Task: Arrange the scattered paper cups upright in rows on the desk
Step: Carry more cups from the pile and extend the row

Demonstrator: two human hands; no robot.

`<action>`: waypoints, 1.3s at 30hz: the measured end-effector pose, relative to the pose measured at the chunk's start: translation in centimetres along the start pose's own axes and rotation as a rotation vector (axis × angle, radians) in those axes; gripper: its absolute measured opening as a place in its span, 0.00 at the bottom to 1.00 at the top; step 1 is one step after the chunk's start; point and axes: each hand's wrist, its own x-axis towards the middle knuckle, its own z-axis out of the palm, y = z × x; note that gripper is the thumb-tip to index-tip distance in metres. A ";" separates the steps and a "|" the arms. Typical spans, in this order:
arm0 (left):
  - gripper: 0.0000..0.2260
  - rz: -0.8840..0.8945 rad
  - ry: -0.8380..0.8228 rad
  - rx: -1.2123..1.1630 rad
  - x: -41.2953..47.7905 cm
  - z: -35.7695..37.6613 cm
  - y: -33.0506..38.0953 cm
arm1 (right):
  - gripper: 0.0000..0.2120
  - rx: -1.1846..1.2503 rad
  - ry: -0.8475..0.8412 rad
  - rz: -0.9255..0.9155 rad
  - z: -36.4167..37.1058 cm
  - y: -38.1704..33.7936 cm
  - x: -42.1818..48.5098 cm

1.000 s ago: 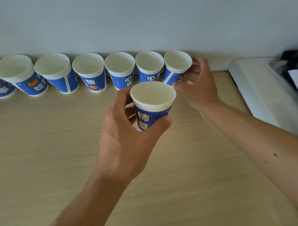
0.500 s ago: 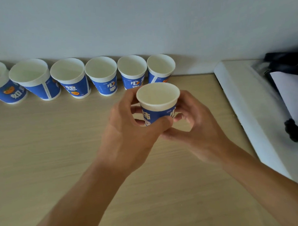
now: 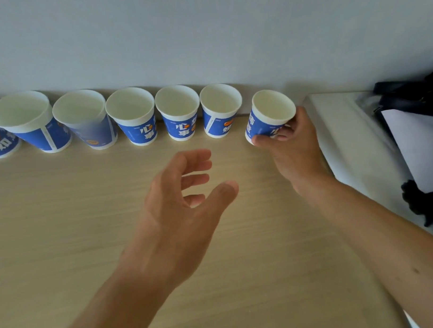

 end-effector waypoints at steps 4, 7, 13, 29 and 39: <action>0.20 -0.014 0.005 -0.013 -0.1 0.3 -0.1 | 0.32 -0.064 0.036 -0.024 0.8 0.3 1.8; 0.17 -0.020 -0.018 0.001 -0.3 0.4 -0.2 | 0.31 -0.102 0.043 -0.029 1.3 0.3 2.4; 0.15 -0.027 -0.021 0.006 -0.4 0.1 -0.4 | 0.28 -0.143 0.052 -0.035 2.1 0.3 2.8; 0.14 -0.107 0.057 -0.034 -4.2 -1.7 0.7 | 0.32 -0.008 0.220 0.144 1.2 -1.6 -6.9; 0.18 -0.129 0.247 -0.105 -14.6 -6.7 9.6 | 0.26 0.156 -0.076 0.235 0.8 -13.4 -19.0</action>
